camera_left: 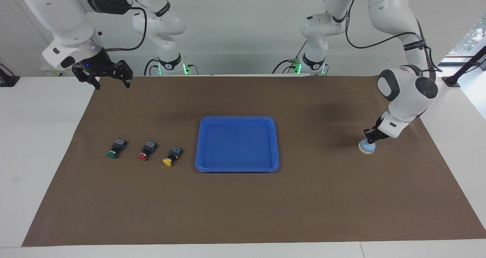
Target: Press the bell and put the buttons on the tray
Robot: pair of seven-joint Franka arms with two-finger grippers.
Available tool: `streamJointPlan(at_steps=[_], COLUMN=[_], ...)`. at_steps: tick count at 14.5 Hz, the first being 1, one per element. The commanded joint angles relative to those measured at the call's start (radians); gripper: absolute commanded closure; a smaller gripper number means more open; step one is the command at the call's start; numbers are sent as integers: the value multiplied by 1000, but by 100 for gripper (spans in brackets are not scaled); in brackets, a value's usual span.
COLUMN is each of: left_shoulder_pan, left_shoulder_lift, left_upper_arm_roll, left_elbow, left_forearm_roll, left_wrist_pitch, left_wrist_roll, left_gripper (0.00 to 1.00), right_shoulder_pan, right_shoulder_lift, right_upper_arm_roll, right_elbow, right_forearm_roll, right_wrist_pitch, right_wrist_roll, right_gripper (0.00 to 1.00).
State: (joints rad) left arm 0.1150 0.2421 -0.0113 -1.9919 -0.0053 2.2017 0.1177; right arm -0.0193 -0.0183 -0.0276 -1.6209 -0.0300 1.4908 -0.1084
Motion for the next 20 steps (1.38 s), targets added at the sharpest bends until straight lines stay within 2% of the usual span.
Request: streamJointPlan(at_steps=[1, 2, 5, 8, 10, 13, 17, 20], left_shoulder_pan=[3, -1, -31, -37, -43, -69, -78, -75], left_shoulder_lift=[-3, -21, -113, -229, -276, -282, -282, -239], left_upper_arm_roll=[-3, -4, -4, -10, -12, -32, -27, -21], left_elbow=[65, 105, 145, 142, 143, 147, 156, 241], left_forearm_roll=[-5, -4, -5, -4, -5, -4, -7, -7], left_wrist_pitch=[-110, -187, -331, -471, -531, -576, -574, -637], left_wrist_roll=[17, 13, 5, 5, 7, 4, 3, 4], left_gripper=[41, 0, 0, 0, 0, 0, 0, 0], right_shoulder_pan=[-4, -4, -4, -4, -4, -4, -4, -4], right_shoulder_lift=[-11, -11, -9, -11, -9, -11, -9, -9], right_upper_arm_roll=[3, 3, 3, 3, 3, 3, 3, 3], right_elbow=[-5, -5, -5, -5, -5, -5, -5, -5], right_forearm_roll=[-11, -11, -11, -11, -11, -11, -11, -11], right_wrist_pitch=[-14, -14, -14, -14, -14, -14, -14, -14], right_wrist_roll=[-8, -10, -8, -8, -8, -8, -8, -10], right_gripper=[0, 0, 0, 0, 0, 0, 0, 0])
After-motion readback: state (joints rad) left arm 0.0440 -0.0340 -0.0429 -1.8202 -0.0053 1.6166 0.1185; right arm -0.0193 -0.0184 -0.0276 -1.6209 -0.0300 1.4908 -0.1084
